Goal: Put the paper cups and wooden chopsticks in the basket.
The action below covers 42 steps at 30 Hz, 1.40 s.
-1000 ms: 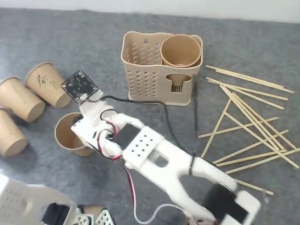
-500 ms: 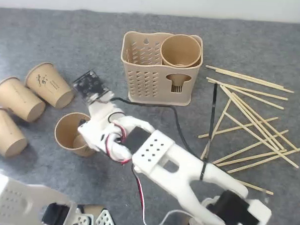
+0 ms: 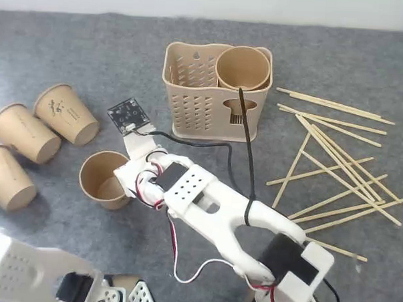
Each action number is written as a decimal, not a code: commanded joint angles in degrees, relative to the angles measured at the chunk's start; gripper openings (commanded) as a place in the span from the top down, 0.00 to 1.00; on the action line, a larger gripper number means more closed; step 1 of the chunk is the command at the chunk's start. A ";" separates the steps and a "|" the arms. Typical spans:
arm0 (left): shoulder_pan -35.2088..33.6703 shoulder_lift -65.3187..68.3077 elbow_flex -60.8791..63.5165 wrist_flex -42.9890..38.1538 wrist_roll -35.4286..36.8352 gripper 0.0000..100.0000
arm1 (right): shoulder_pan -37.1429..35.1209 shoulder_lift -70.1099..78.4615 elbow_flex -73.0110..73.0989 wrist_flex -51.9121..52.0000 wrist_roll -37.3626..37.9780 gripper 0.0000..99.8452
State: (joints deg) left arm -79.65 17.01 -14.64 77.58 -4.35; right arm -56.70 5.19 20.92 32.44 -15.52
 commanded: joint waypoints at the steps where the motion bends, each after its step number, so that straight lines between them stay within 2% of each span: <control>1: 0.35 -0.62 -0.40 -1.23 -0.26 0.72 | -0.66 -1.71 -5.19 2.24 -0.35 0.99; 7: 0.35 -0.62 0.48 -1.23 -0.35 0.72 | -0.31 -6.20 -11.25 13.85 -0.26 0.99; 10: 0.35 -0.62 0.84 -1.23 -0.44 0.72 | 1.45 -9.01 -14.68 18.59 2.81 0.99; 23: 0.18 -0.62 1.01 -1.23 -0.53 0.72 | 14.11 -22.90 -34.64 32.84 8.53 0.99; 26: 0.18 -0.62 1.01 -1.23 -0.53 0.72 | 18.59 -24.92 -40.88 34.07 8.70 0.99; 29: 0.18 -0.62 1.01 -1.23 -0.53 0.72 | 24.13 -25.36 -45.27 33.45 11.96 0.99; 36: 0.18 -0.62 1.10 -3.60 -0.53 0.72 | 37.14 -20.88 -46.59 29.23 13.80 0.99; 42: 0.26 -0.62 1.10 -3.69 -0.53 0.72 | 41.80 -14.11 -46.59 33.63 13.45 0.99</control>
State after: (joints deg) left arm -79.65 17.27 -13.23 75.30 -4.53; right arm -17.14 -9.76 -23.03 64.62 -2.68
